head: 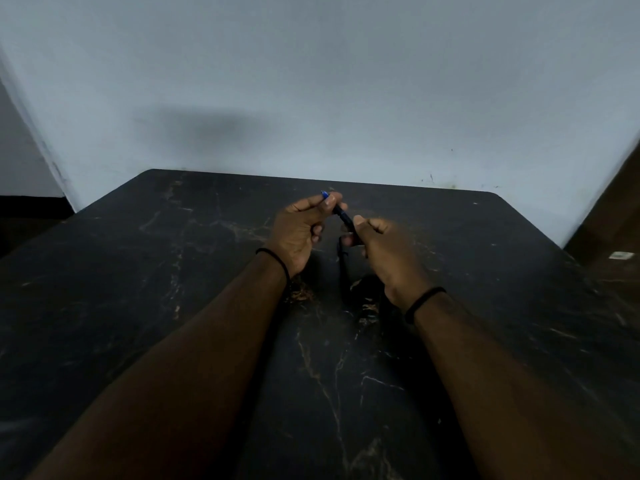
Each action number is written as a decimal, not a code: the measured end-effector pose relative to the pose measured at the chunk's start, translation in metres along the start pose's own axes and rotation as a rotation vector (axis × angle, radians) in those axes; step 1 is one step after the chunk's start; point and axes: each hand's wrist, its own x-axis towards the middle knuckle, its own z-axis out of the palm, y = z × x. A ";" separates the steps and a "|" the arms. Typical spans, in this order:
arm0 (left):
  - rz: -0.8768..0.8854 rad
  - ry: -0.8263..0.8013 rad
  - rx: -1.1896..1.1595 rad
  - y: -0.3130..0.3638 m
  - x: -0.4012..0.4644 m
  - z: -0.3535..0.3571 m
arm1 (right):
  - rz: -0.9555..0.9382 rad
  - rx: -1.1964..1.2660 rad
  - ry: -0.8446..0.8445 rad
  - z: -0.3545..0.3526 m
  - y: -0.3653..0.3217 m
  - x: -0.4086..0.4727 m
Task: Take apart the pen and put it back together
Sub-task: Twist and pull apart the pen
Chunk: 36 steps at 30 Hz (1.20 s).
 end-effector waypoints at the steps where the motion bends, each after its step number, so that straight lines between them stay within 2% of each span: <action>1: -0.002 -0.001 0.002 0.000 0.000 0.000 | -0.005 -0.010 0.005 0.001 0.001 0.001; 12: -0.004 -0.016 0.016 0.002 -0.003 0.003 | -0.027 0.081 0.055 0.002 0.002 0.003; 20: -0.007 -0.014 0.024 0.000 -0.002 0.002 | -0.045 -0.069 0.050 0.001 0.003 0.002; 30: 0.003 -0.029 0.040 -0.002 0.000 0.002 | -0.037 0.053 0.034 0.001 0.005 0.004; 36: -0.005 -0.041 0.030 -0.002 0.000 0.001 | -0.037 -0.068 0.043 0.002 0.007 0.005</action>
